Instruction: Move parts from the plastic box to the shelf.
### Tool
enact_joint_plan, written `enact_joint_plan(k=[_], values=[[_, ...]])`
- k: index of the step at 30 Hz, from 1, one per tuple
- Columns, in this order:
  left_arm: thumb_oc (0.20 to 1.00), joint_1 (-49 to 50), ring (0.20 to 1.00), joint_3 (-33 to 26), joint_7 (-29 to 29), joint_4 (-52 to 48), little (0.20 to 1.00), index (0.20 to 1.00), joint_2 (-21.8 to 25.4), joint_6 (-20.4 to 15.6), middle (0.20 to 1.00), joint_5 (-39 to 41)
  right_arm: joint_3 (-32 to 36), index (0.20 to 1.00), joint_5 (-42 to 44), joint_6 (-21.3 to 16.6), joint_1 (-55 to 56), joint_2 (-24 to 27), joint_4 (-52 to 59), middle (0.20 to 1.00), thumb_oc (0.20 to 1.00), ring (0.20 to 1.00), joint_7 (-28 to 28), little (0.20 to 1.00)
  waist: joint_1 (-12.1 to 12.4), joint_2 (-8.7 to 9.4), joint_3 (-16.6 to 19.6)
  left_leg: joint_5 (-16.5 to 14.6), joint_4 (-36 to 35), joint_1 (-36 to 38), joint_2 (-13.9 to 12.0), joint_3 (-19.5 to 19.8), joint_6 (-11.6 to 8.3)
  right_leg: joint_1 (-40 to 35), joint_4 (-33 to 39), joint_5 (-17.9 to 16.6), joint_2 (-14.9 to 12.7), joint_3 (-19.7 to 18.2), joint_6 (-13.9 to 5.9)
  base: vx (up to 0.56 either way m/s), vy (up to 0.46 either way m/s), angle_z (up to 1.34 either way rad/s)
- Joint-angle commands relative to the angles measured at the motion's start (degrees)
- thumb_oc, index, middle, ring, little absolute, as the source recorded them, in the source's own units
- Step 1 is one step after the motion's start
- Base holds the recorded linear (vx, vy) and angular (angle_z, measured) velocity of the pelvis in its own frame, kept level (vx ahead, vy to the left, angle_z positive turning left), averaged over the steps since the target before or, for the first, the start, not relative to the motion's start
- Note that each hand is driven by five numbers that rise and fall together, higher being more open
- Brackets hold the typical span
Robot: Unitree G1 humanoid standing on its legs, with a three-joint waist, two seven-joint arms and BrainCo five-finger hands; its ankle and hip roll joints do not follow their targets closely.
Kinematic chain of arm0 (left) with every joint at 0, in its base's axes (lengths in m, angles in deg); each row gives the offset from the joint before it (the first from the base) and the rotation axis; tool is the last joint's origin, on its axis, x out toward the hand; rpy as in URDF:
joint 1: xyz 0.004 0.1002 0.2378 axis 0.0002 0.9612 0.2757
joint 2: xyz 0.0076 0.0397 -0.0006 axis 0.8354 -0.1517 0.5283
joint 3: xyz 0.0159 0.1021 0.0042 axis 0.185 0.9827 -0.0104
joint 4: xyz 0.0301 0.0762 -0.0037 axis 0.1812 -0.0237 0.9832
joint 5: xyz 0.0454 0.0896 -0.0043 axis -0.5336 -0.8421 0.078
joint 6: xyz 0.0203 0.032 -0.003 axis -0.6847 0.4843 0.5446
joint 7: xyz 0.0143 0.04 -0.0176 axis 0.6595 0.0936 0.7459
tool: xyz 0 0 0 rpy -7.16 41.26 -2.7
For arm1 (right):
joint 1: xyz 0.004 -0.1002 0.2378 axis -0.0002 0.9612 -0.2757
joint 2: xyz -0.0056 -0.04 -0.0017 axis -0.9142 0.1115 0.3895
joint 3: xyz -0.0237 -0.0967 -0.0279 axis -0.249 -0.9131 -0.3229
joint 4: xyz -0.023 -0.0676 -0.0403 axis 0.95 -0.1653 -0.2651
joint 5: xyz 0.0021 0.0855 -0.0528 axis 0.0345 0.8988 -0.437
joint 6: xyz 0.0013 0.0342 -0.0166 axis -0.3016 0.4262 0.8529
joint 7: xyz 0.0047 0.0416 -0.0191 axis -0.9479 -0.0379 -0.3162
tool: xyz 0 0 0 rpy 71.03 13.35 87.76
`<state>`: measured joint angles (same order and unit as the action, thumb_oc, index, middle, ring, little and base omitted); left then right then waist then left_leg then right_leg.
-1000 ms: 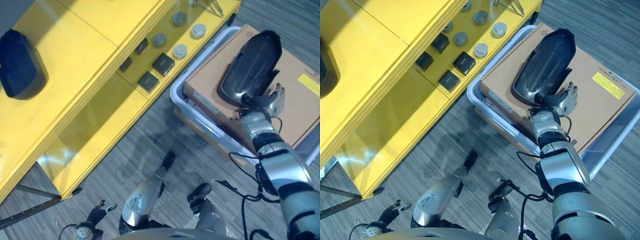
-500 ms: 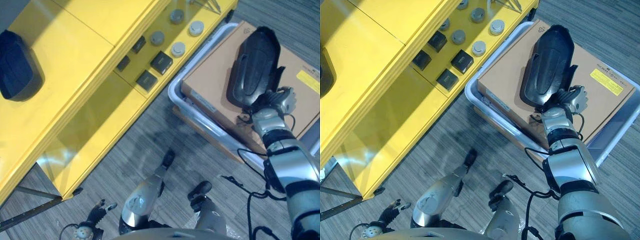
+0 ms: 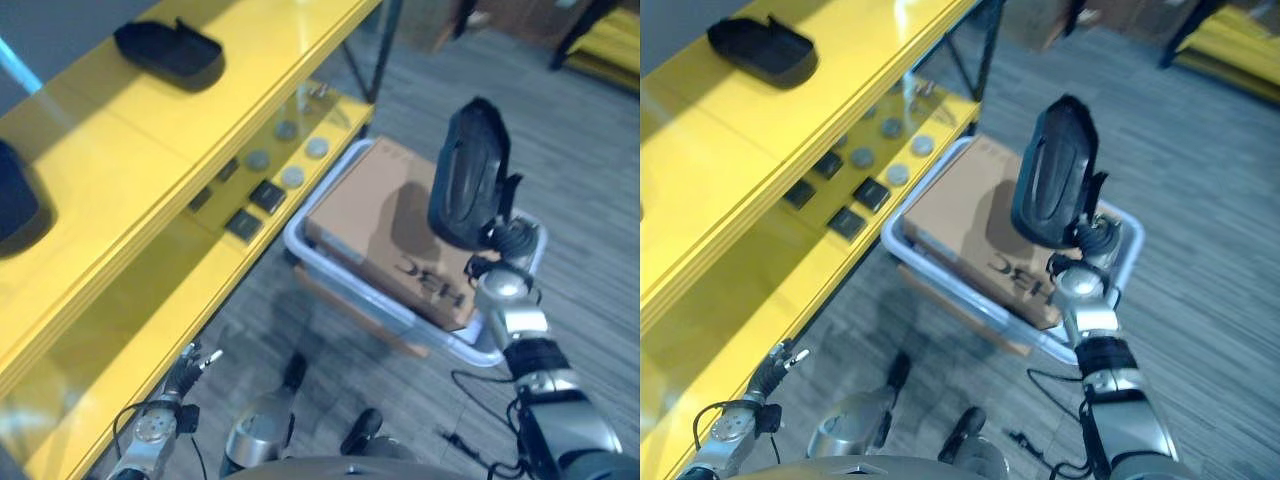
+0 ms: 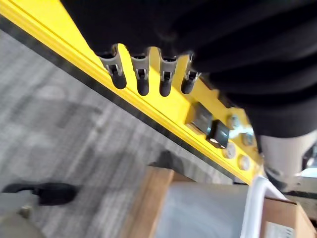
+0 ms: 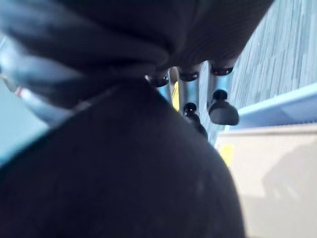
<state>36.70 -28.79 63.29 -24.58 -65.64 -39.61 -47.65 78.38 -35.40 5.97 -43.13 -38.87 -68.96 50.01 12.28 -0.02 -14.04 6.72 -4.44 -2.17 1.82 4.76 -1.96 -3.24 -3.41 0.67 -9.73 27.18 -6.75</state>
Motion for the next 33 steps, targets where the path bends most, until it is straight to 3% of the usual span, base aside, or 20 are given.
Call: enact_joint_plan(k=[1, 3, 5, 8, 13, 23, 28, 33], values=[[1.000, -1.03, 1.000, 1.96, -4.67, -5.05, 1.000, 1.000, 0.23, 4.93, 1.000, 6.98, 0.18, 0.200, -0.32, -3.70, -1.90, 3.41, 0.91, 0.200, 0.200, 0.200, 0.63, 0.200, 0.96, -0.21, 2.71, -2.85, 0.78, -1.01, -1.87, -4.38, 1.70, 2.03, 2.64, -5.91, -4.52, -6.39, -4.40, 0.11, -0.146, -0.46], [1.000, -3.36, 1.000, 2.10, -6.24, -10.40, 1.000, 1.000, -0.30, 11.63, 1.000, 13.76, 0.05, 0.200, -1.43, -3.84, 0.32, 2.33, 2.51, 0.200, 0.200, 0.200, -1.39, 0.200, -0.50, 0.08, 4.43, -2.99, 0.80, 0.17, -2.21, -4.97, 1.63, 1.19, 3.65, -6.42, -4.07, -7.46, -4.31, 0.11, -0.109, -0.40], [1.000, -4.93, 1.000, 2.20, -7.16, -12.26, 1.000, 1.000, -0.93, 14.54, 1.000, 15.91, -0.47, 0.200, -2.20, -3.73, 0.87, 1.58, 3.09, 0.200, 0.200, 0.200, -2.16, 0.200, -1.26, 0.25, 5.22, -3.13, 0.80, 0.78, -2.48, -5.43, 1.54, 0.79, 4.14, -6.63, -3.85, -7.99, -4.25, 0.06, -0.069, -0.36], [1.000, -10.78, 1.000, 3.71, -5.52, -15.86, 1.000, 1.000, -3.43, 22.17, 1.000, 20.94, -2.65, 0.200, -3.76, -3.29, 1.55, -0.17, 3.91, 0.200, 0.200, 0.200, -4.66, 0.200, -3.53, 0.54, 6.85, -3.22, 0.74, 2.11, -3.11, -6.73, 1.28, 0.00, 4.95, -6.79, -3.27, -9.46, -3.99, 0.04, -0.050, -0.36], [1.000, -21.33, 1.000, 9.10, -3.17, -14.28, 1.000, 1.000, -8.99, 31.11, 1.000, 31.93, -9.66, 0.200, -6.81, -1.66, -1.70, -3.89, 1.85, 0.200, 0.200, 0.200, -7.11, 0.200, -7.35, 0.36, 8.87, -3.38, 1.26, 3.68, -4.24, -9.25, 0.86, -0.68, 5.75, -6.63, -2.60, -11.68, -3.51, 0.03, -0.025, -0.29], [1.000, -27.14, 1.000, 14.14, 0.02, -11.86, 1.000, 1.000, -14.00, 36.18, 1.000, 39.42, -17.37, 0.200, -12.00, 0.65, -5.48, -5.73, -1.20, 0.200, 0.200, 0.200, -10.66, 0.200, -10.02, 0.31, 10.54, -3.92, 2.02, 4.73, -5.58, -11.53, 0.22, -1.09, 6.70, -6.67, -2.10, -12.93, -3.21, 0.02, -0.014, -0.12], [1.000, -28.00, 1.000, 12.51, -0.02, -12.55, 1.000, 1.000, -12.96, 36.37, 1.000, 38.70, -19.77, 0.200, -13.55, 2.99, -7.13, -5.17, -1.02, 0.200, 0.200, 0.200, -13.97, 0.200, -9.67, 0.22, 11.09, -4.07, 2.01, 4.87, -5.67, -11.54, -0.04, -1.48, 6.94, -6.36, -2.02, -12.64, -3.19, 0.02, 0.008, -0.06], [1.000, -28.33, 1.000, 10.79, 0.88, -13.53, 1.000, 1.000, -12.13, 34.29, 1.000, 37.69, -21.35, 0.200, -14.10, 4.24, -7.68, -5.25, -0.80, 0.200, 0.200, 0.200, -17.06, 0.200, -9.07, 0.16, 11.32, -4.08, 1.75, 4.98, -5.48, -10.95, -0.09, -1.77, 6.93, -6.04, -1.95, -12.30, -3.14, 0.00, 0.000, 0.00]])
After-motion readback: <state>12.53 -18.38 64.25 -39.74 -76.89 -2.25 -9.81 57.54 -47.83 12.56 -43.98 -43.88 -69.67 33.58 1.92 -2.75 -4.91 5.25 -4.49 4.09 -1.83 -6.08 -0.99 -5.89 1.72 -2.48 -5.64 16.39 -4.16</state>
